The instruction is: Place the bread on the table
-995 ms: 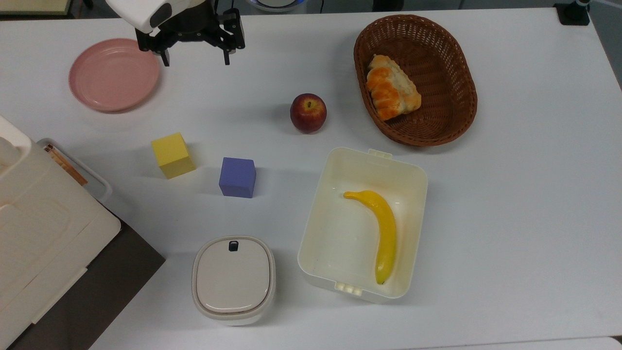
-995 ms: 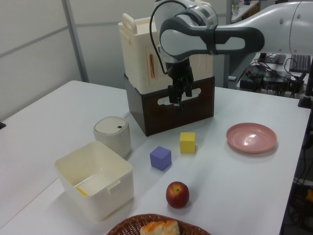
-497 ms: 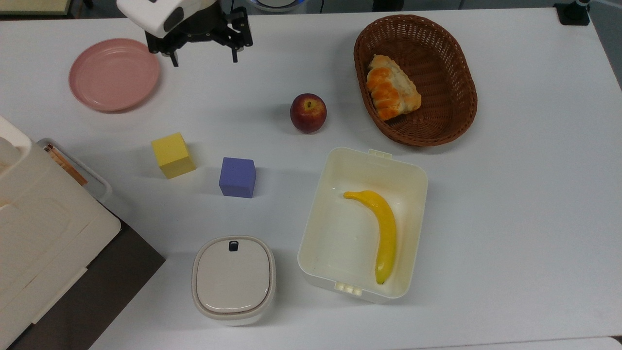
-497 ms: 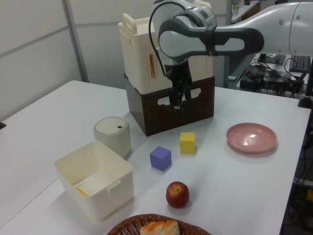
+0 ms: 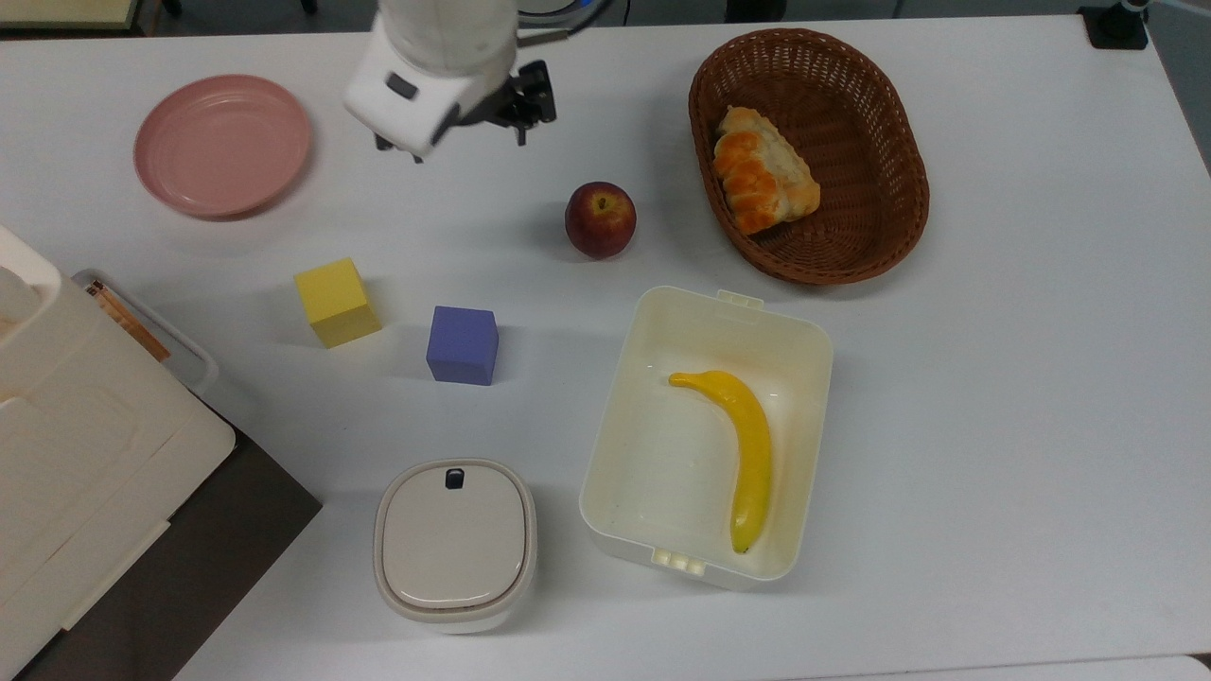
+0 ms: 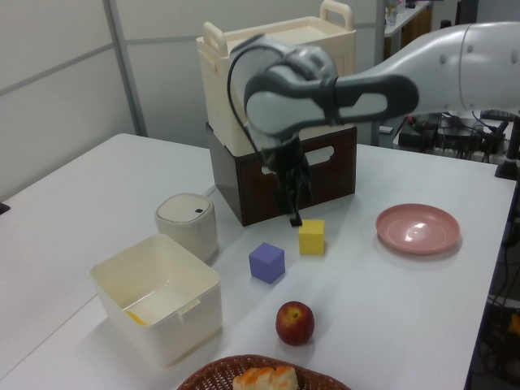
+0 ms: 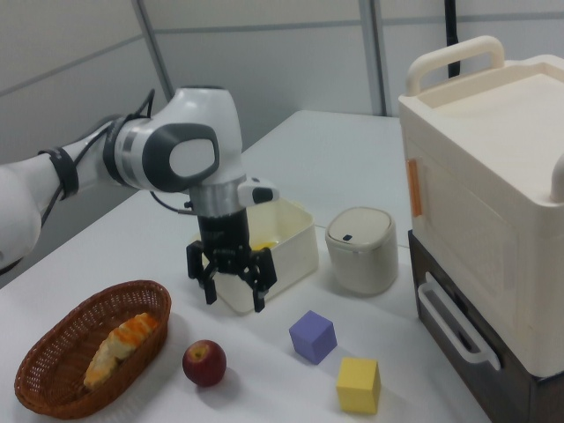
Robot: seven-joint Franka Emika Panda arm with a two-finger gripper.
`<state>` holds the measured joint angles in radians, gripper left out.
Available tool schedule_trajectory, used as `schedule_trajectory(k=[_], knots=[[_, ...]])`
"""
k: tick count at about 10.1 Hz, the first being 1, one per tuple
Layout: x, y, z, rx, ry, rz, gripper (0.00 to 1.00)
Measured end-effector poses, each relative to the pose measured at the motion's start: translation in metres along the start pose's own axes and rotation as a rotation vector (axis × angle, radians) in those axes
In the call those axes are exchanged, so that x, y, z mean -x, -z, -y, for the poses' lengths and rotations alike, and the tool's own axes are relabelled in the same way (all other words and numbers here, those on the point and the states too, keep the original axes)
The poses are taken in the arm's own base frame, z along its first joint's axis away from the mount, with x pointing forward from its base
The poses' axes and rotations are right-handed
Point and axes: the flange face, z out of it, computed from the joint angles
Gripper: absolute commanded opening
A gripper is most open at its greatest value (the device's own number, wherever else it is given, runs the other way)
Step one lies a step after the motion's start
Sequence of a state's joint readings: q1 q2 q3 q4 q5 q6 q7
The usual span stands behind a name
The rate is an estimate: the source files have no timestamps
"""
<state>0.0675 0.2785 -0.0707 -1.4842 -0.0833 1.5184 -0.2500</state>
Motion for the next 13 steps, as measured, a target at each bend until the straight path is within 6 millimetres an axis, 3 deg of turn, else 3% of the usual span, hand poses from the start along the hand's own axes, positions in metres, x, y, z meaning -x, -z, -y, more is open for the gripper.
schedule_trajectory(k=[5,8,9,11,12,13], knots=[[-0.045,-0.094,0.096,0.022,0.061,0.185,1.00],[-0.065,-0.145,0.141,0.053,0.057,0.272,1.00],[-0.067,-0.153,0.147,0.059,0.052,0.284,0.82],[-0.070,-0.156,0.145,0.063,0.048,0.279,0.26],[-0.071,-0.153,0.144,0.063,0.047,0.269,0.04],[-0.072,-0.153,0.143,0.064,0.044,0.261,0.01]])
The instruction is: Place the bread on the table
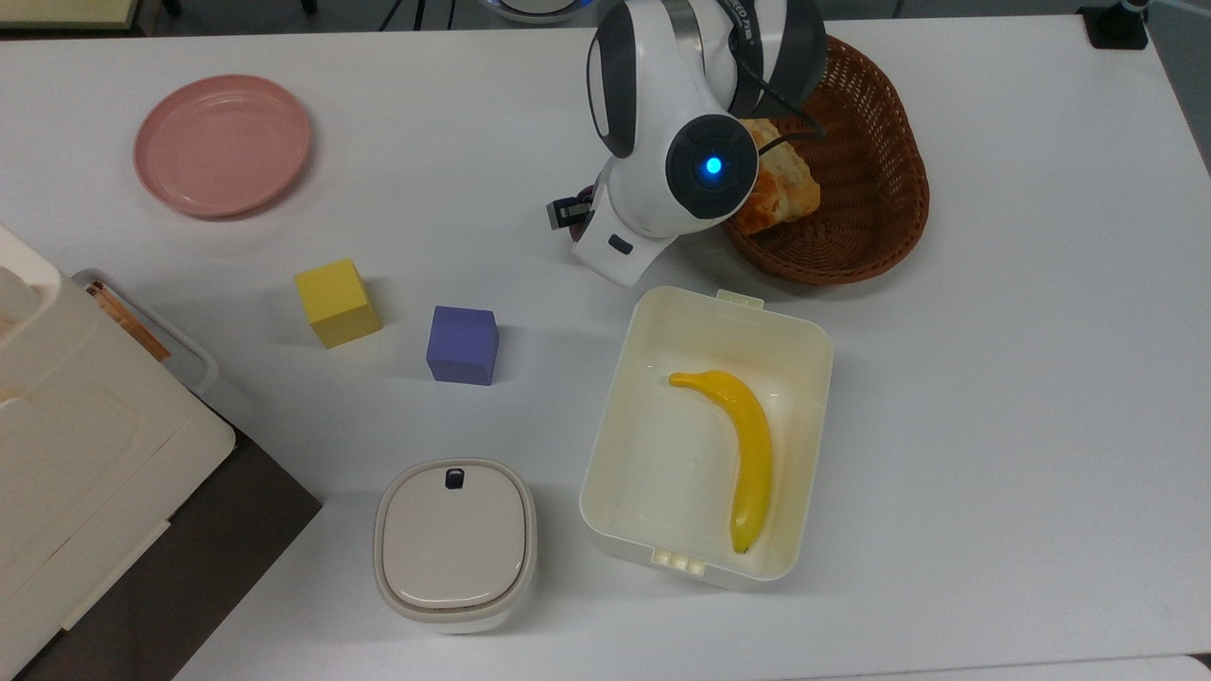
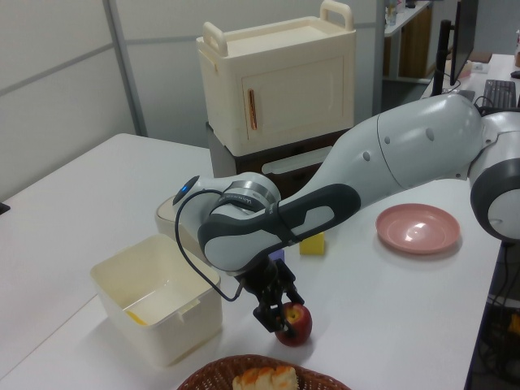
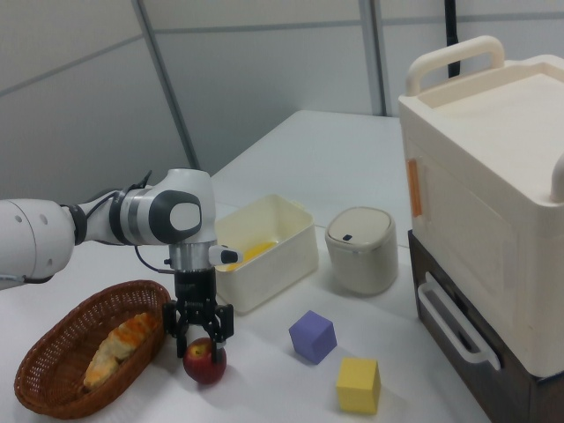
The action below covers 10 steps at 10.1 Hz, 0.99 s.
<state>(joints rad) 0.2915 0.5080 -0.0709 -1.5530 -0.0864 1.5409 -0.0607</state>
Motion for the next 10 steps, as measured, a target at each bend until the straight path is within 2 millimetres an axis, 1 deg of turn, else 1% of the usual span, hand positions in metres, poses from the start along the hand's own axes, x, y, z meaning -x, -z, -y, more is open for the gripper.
schedule_trajectory(k=[1,2,3,7,8,9,10], knots=[[0.000,0.002,-0.002,0.000,-0.004,-0.007,0.29],[0.000,0.006,-0.005,0.001,-0.010,-0.015,0.96],[0.000,0.008,-0.007,0.001,-0.012,-0.020,1.00],[0.000,0.010,-0.009,0.025,-0.013,-0.022,1.00],[0.001,0.014,-0.007,0.026,-0.011,-0.029,1.00],[0.006,0.022,-0.004,0.027,-0.006,-0.027,1.00],[0.016,0.040,0.006,0.033,0.005,-0.028,1.00]])
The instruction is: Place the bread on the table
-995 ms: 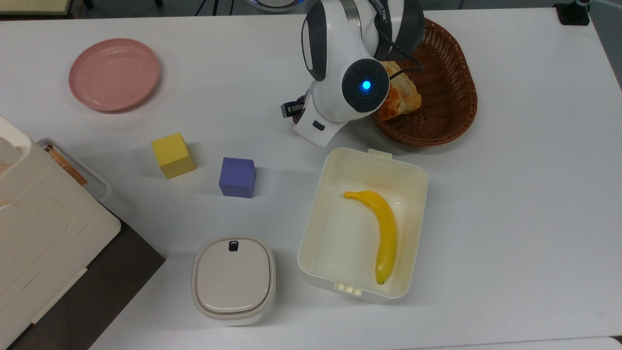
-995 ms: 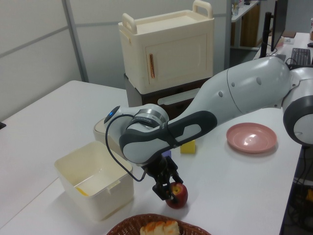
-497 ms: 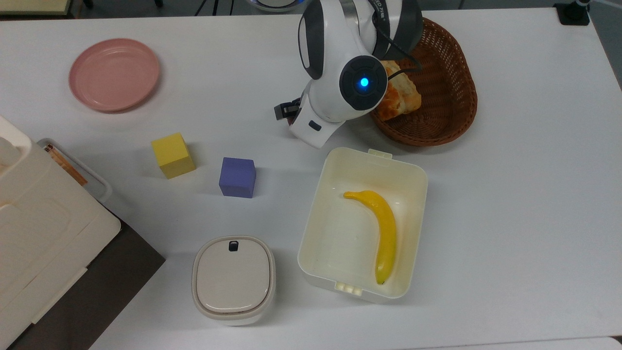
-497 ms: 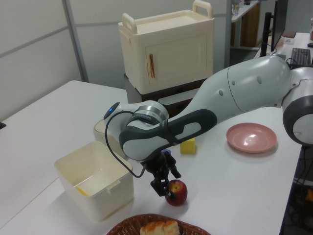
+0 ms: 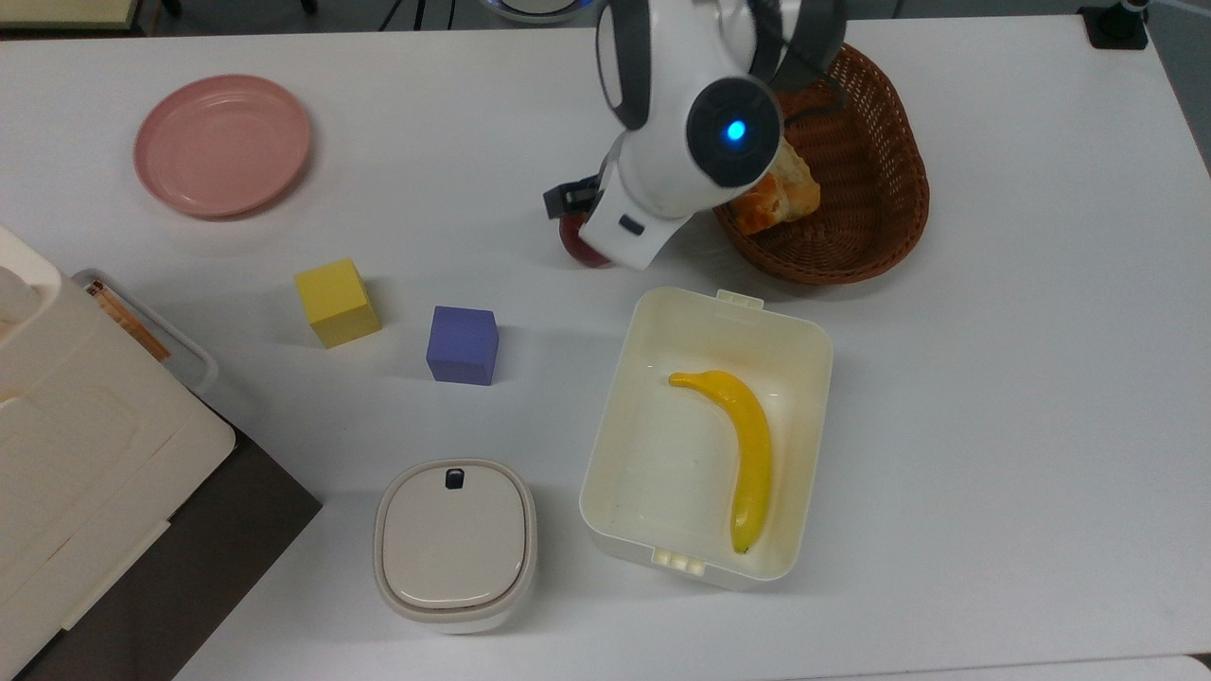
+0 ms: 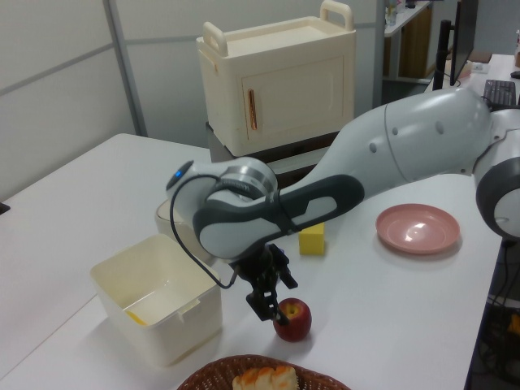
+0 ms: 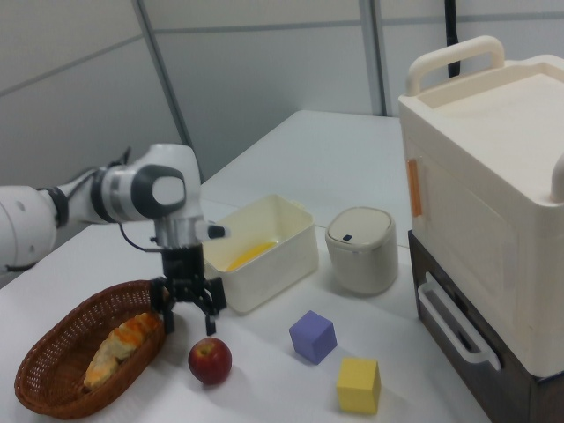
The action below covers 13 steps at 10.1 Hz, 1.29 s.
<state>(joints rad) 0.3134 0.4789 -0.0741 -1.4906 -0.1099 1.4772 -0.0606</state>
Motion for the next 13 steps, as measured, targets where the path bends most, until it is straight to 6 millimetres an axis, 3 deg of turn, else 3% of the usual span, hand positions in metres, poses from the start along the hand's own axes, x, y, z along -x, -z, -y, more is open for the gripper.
schedule_trajectory(k=[2,3,5,6,7,8,10,13], knots=[[0.023,0.040,0.028,-0.010,0.036,-0.022,1.00],[0.026,0.047,0.047,-0.032,0.064,-0.032,1.00],[0.027,0.044,0.107,-0.029,0.141,-0.022,0.99],[0.028,0.038,0.135,-0.025,0.147,-0.008,0.69],[0.027,0.028,0.155,-0.014,0.148,0.014,0.31],[0.022,0.014,0.169,-0.001,0.145,0.039,0.00],[0.011,-0.005,0.171,0.005,0.140,0.074,0.00],[0.013,0.008,0.167,0.000,0.134,0.049,0.00]])
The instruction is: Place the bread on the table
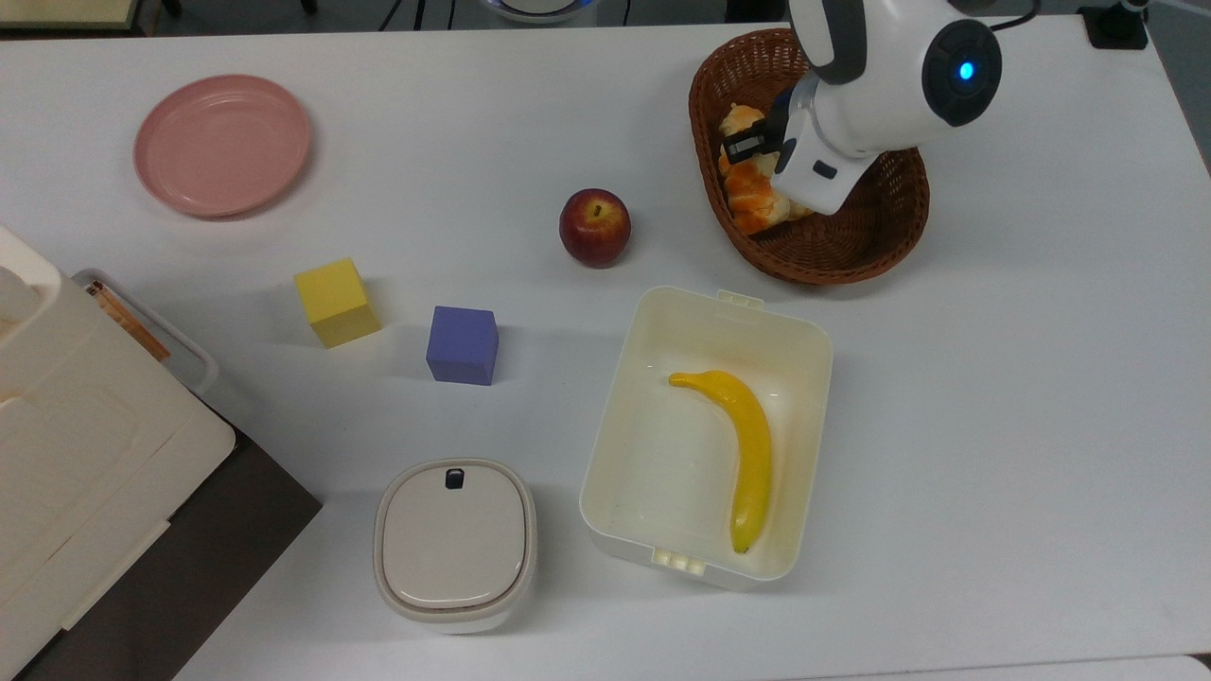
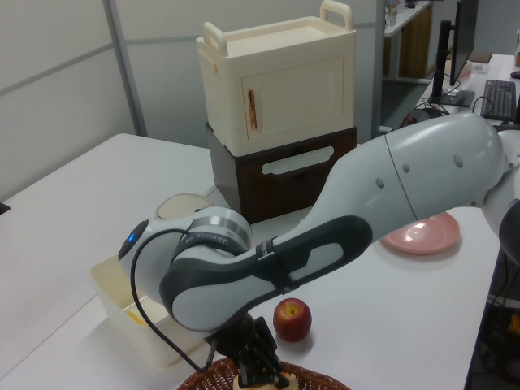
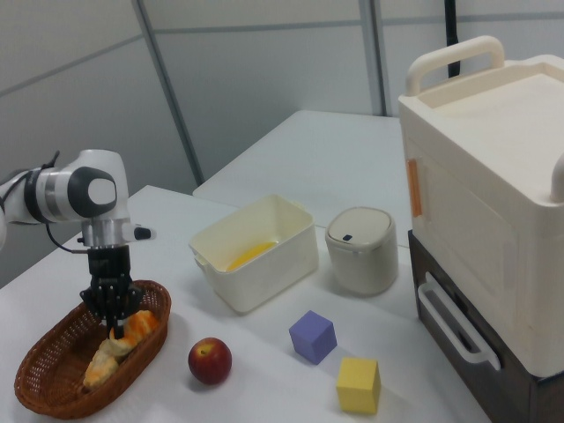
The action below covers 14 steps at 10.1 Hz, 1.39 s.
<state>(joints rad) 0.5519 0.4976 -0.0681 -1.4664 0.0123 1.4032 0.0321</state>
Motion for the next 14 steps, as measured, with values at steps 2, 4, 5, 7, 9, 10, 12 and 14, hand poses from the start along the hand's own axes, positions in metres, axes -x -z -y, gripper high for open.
schedule_trajectory(k=[2,4,5,7,9,10,12,14], knots=[[0.029,0.036,-0.002,-0.005,0.002,-0.034,0.00],[0.084,0.081,-0.025,-0.025,-0.026,-0.045,0.00],[0.106,0.097,-0.063,-0.058,-0.076,-0.076,0.00],[0.139,0.104,-0.165,-0.137,-0.176,-0.119,0.00],[0.174,0.096,-0.263,-0.173,-0.201,-0.165,0.99],[0.190,0.090,-0.301,-0.173,-0.199,-0.179,1.00],[0.202,0.090,-0.347,-0.145,-0.236,-0.281,1.00],[0.194,0.100,-0.350,-0.108,-0.244,-0.366,1.00]])
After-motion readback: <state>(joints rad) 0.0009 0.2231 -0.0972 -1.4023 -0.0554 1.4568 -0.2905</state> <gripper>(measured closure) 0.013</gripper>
